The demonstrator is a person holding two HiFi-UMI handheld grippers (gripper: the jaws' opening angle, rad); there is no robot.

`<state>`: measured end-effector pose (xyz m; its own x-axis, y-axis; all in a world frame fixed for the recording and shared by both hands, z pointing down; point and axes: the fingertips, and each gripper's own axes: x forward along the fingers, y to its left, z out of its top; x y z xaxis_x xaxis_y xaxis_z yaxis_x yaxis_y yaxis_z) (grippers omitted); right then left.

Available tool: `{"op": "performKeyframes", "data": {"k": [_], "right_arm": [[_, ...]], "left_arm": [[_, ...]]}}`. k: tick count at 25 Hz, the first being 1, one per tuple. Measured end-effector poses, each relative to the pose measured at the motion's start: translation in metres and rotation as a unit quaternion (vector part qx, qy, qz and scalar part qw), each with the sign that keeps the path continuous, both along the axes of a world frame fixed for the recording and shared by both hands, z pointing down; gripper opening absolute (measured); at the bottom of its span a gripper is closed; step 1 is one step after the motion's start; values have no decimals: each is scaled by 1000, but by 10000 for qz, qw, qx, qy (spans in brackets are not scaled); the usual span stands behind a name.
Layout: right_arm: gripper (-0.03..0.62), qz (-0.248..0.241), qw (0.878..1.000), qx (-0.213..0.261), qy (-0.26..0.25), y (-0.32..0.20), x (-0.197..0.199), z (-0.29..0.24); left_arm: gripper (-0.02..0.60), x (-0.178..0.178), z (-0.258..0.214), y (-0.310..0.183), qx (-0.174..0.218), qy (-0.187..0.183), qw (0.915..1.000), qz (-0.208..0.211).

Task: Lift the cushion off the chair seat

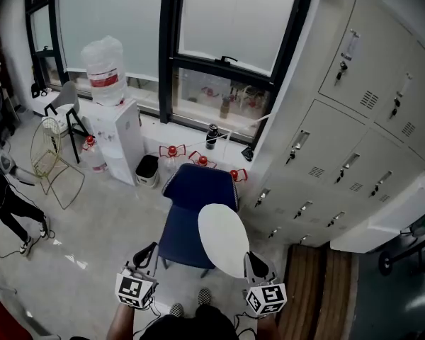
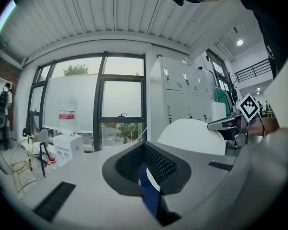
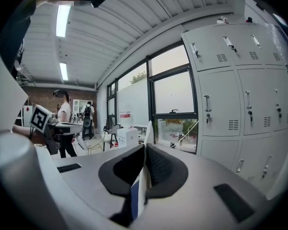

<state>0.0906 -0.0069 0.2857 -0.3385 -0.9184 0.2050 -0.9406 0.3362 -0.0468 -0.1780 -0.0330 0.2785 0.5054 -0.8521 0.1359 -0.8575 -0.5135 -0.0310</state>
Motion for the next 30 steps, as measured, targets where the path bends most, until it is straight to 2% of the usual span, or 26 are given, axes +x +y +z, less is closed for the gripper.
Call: {"op": "performKeyframes", "data": {"k": [5,15,30], "right_arm": [[34,-62,10000,-4,-33,24,-3,-10],[35,-25,10000,-40,-85,46,-1,-12],[34,-124,9998,59,-110,41,-10,-19]], "left_arm": [[17,-7,-12,14,257,237,9993,-106],[17,-11,-13,35,58,0,10000,-54],[17,-9,-13,32,134,102,9999,-38]]}}
